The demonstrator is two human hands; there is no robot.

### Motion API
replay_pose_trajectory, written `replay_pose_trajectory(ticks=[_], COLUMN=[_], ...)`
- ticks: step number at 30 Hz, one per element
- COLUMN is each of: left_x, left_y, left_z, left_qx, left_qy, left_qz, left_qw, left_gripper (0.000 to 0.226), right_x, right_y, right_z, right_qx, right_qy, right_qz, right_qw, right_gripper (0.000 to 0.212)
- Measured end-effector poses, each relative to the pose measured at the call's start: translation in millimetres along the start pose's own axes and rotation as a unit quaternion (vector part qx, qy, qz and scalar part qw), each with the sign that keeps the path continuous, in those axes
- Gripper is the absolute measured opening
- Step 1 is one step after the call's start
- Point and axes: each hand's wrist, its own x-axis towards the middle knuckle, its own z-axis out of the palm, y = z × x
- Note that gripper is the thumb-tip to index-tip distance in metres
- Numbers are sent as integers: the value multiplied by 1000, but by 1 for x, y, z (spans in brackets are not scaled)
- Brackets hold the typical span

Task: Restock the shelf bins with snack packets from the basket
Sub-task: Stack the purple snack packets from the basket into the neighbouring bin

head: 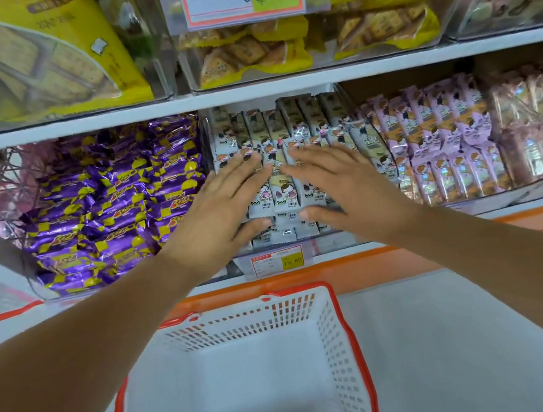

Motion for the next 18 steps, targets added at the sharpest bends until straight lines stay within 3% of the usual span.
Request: replay_pose_trajectory(ticks=[5, 9, 13, 18], left_x=[0, -3, 4, 18], left_y=[7, 19, 36, 54], left_z=[-1, -9, -3, 8], left_qx=[27, 80, 156, 215], left_qy=[28, 30, -12, -33], left_qz=[-4, -8, -21, -76], left_qw=[999, 996, 987, 973], left_gripper=[73, 98, 114, 104], right_x=[3, -11, -21, -16], right_y=[-1, 10, 22, 23], right_z=[-4, -17, -21, -15], right_qx=[7, -28, -90, -110], right_qy=[9, 17, -41, -40], right_qz=[3, 22, 60, 72], right_qw=[1000, 999, 993, 991], right_gripper=[68, 92, 105, 100])
